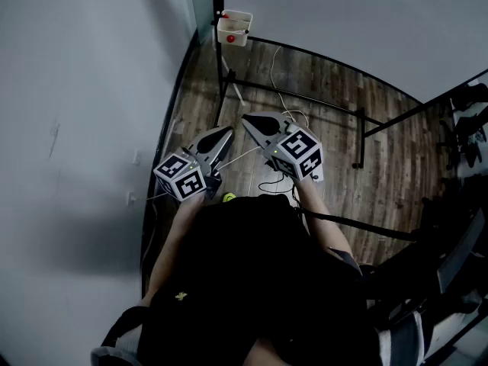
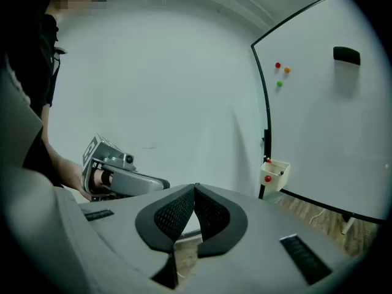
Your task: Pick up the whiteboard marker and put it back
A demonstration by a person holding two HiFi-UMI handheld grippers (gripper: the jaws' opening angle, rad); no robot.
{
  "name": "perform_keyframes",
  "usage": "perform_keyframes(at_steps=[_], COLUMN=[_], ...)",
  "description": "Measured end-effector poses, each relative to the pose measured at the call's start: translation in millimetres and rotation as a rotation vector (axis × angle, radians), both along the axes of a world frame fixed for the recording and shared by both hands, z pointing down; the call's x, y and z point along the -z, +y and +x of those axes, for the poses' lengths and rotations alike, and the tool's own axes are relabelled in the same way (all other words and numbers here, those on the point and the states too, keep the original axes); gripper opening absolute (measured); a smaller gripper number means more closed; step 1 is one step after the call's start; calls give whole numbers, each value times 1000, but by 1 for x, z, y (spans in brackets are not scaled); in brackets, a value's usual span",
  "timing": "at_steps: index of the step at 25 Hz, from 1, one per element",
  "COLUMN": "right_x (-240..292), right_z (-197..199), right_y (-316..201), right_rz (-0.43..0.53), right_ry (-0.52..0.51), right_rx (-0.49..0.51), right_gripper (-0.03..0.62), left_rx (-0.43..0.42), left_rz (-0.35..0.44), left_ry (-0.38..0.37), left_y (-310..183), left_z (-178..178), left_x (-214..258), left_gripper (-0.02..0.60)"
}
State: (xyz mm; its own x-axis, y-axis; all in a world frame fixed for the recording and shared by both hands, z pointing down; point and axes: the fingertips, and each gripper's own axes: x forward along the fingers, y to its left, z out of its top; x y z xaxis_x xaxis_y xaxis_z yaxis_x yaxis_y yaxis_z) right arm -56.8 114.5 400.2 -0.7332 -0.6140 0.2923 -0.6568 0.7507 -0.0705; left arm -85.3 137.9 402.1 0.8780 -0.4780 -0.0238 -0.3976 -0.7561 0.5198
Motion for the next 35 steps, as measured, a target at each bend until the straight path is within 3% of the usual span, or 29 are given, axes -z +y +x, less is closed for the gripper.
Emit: perform_keyframes(at_steps=[8, 15, 35], right_x=[10, 7, -19], right_z=[0, -1, 13], right_y=[-6, -10, -26], right_rz=[8, 8, -52], right_ry=[-70, -47, -2], right_rx=[-16, -33, -42], right_gripper=[-3, -3, -3], left_rx=[-2, 7, -5], left_rz=[11, 38, -40], left_ry=[-10, -24, -23], left_y=[-6, -13, -17], left_z=[-4, -18, -16], left_x=[1, 5, -22], left_gripper=[12, 14, 14])
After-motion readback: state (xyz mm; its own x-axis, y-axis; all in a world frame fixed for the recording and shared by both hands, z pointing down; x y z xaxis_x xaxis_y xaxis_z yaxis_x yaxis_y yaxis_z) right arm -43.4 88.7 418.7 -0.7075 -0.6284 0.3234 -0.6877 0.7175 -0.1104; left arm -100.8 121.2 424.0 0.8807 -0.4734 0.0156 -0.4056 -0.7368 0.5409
